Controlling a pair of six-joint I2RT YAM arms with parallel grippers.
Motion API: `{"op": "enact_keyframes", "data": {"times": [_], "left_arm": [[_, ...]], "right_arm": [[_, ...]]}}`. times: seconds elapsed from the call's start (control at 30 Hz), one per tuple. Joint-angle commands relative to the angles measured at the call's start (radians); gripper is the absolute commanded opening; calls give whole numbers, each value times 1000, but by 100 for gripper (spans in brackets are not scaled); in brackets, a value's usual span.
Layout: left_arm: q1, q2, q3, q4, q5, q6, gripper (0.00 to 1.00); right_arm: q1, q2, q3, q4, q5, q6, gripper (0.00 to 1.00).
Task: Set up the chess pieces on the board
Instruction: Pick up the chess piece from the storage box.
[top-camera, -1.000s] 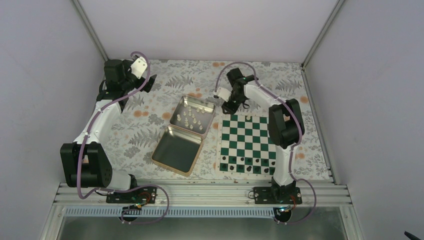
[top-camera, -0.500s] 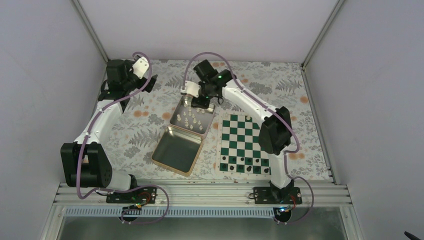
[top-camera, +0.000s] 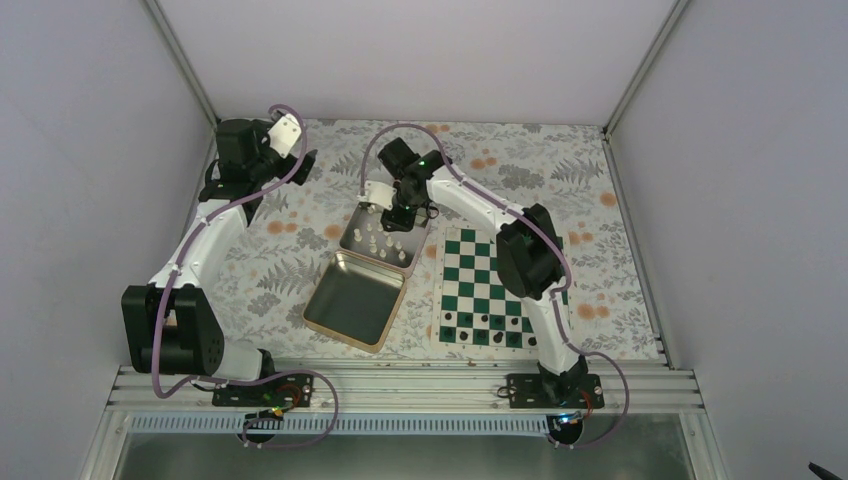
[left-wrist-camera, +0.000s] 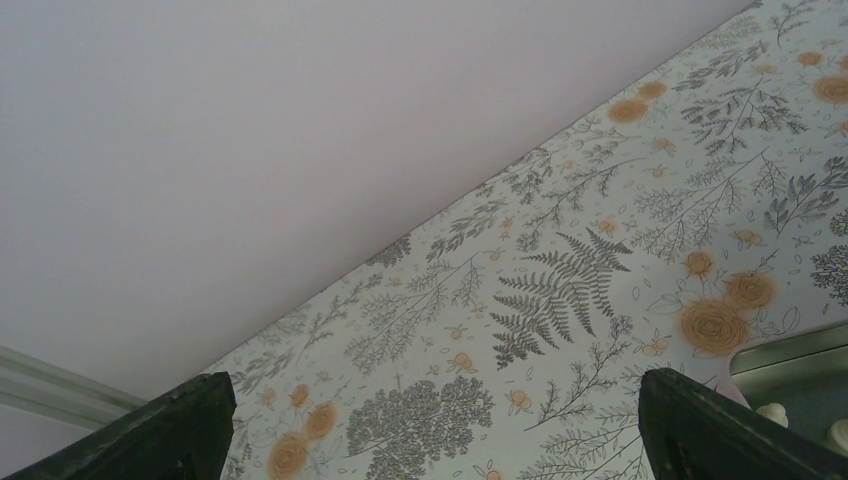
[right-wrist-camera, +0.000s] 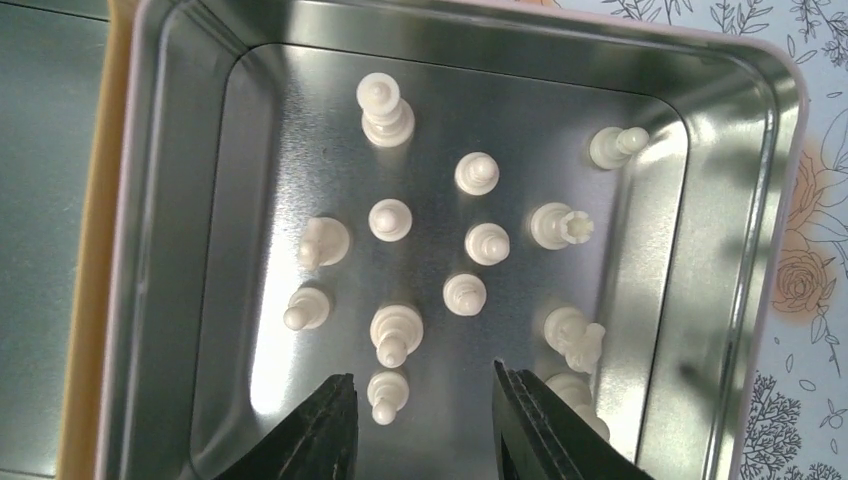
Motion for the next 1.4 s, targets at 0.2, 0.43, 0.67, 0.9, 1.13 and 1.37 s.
{"op": "enact_keyframes", "data": {"times": [0.2,0.43,0.67,0.9,1.13,1.37], "left_arm": [[-5,-6,-10,20,-20,-3,100],[-5,-6,-9,19,-21,-4,100],[-5,-8,-11,21,-22,-6,100],[-5,-9,-15,21,-20,-3,100],[-4,-12,-16,22,-17,-3,100],[-5,-12,-19,23,-15,-2,100]], "right_arm": [[-7,43,-17,113,150,54,37],[-25,92,38,110,177,80,35],[-33,105,45,124,182,86,34],[-37,127,59,113,173,85,34],[-40,138,60,117,172,84,34],[-42,151,60,117,176,86,34]]}}
